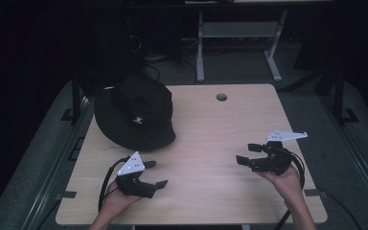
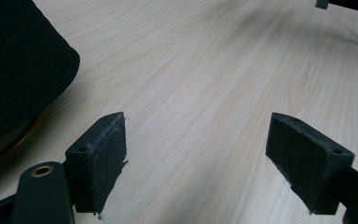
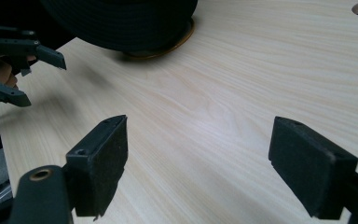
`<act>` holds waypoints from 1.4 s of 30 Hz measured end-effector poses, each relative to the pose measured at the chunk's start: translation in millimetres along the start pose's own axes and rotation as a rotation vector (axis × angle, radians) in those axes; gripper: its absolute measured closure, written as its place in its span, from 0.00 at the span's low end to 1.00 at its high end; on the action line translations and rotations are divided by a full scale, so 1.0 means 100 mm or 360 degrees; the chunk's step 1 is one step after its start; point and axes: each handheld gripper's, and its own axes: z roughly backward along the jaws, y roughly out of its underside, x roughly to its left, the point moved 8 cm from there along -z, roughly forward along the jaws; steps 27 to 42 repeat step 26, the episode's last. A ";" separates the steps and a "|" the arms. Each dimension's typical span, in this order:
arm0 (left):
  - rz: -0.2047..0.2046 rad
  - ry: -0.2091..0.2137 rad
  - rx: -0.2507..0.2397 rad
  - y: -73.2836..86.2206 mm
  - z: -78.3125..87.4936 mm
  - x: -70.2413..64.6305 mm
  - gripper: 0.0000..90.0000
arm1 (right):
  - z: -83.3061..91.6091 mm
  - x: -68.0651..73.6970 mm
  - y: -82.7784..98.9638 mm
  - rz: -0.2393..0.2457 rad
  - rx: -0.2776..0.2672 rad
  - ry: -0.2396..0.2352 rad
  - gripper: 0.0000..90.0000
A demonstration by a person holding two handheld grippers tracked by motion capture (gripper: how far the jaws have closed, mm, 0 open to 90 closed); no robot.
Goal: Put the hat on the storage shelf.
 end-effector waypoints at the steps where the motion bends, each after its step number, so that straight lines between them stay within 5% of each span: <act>1: -0.0003 -0.0002 0.0001 0.00 0.00 0.00 0.22 | 0.01 0.00 0.03 0.0000 -0.0001 0.0002 0.21; 15: 0.0015 0.0006 -0.0010 -0.05 0.03 -0.03 0.21 | 0.10 0.07 0.31 -0.0022 -0.0028 0.0018 0.21; 26: 0.0037 0.0082 -0.0085 -0.25 0.08 -0.23 0.20 | 0.20 0.23 0.68 -0.0005 -0.0144 0.0085 0.21; 42: 0.0037 0.0082 -0.0085 -0.25 0.08 -0.23 0.20 | 0.20 0.23 0.68 -0.0005 -0.0144 0.0085 0.21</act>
